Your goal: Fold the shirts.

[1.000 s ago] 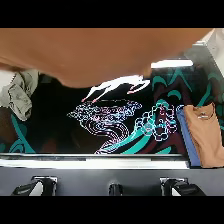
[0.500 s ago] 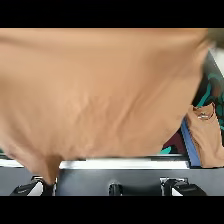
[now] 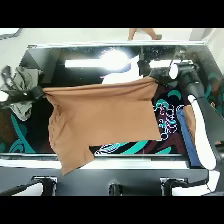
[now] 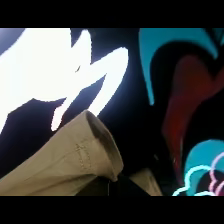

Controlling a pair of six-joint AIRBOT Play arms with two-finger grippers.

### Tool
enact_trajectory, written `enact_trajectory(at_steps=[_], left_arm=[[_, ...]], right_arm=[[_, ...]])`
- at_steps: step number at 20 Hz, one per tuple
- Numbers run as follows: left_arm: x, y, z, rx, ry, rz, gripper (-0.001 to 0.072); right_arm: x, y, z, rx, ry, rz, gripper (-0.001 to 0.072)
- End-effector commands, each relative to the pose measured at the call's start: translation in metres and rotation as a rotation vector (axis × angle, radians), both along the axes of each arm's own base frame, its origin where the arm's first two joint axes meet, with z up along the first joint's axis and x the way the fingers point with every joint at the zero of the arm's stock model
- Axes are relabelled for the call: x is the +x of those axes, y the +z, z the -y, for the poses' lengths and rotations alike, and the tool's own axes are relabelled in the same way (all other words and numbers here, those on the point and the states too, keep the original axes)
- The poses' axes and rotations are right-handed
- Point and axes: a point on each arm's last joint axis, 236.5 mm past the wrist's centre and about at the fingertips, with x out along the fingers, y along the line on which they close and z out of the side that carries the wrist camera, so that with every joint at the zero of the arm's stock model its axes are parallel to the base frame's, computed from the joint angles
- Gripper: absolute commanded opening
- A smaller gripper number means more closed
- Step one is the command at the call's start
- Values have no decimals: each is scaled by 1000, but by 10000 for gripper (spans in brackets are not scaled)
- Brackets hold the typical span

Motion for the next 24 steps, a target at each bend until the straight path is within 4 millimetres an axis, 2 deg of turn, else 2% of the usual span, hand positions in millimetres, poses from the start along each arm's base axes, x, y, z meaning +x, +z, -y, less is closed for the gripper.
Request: enact_trajectory(at_steps=[1,4,5,6,8,9,10,11,12,14,16,17,19,20,21,22,24], left_arm=[[7,-53,28,-63,-25,-86,29],[7,-61,48,-64,-64,-103,45],[8,-57,48,-63,-67,-97,134],[8,-51,44,-66,-70,-101,217],[3,-28,25,-63,-76,-121,32],[-1,-15,15,-52,-92,-124,73],[-8,-4,6,-54,-104,-141,275],[-23,4,-1,-79,-108,-190,643],[-42,7,-3,-101,-129,-256,707],[-96,-8,-12,-109,-157,-443,583],[-154,-35,-18,-99,-150,-626,583],[-182,-51,-15,-116,-144,-691,582],[-231,-86,1,-172,-131,-771,489],[-252,-103,12,-192,-139,-793,490],[-265,-118,20,-207,-139,-798,490],[-270,-129,32,-239,-154,-774,491],[-262,-144,50,-308,-134,-708,491]], right_arm=[[8,-52,-18,121,-55,-75,46],[9,-54,-20,132,-56,-80,62],[10,-47,-16,131,-62,-70,132],[9,-38,-8,126,-68,-66,172],[4,-10,16,77,-38,-57,51],[-4,6,34,39,-16,-59,108],[-16,17,52,0,10,-82,335],[-35,23,68,-36,38,-130,447],[-60,25,83,-60,64,-211,447],[-113,15,102,-74,139,-409,446],[-141,4,102,55,135,-511,432],[-154,-3,98,112,140,-557,431],[-183,-24,91,158,190,-676,430],[-190,-33,85,186,197,-708,429],[-194,-42,77,215,209,-723,428],[-196,-50,74,220,216,-729,428],[-196,-61,71,211,247,-722,428]])
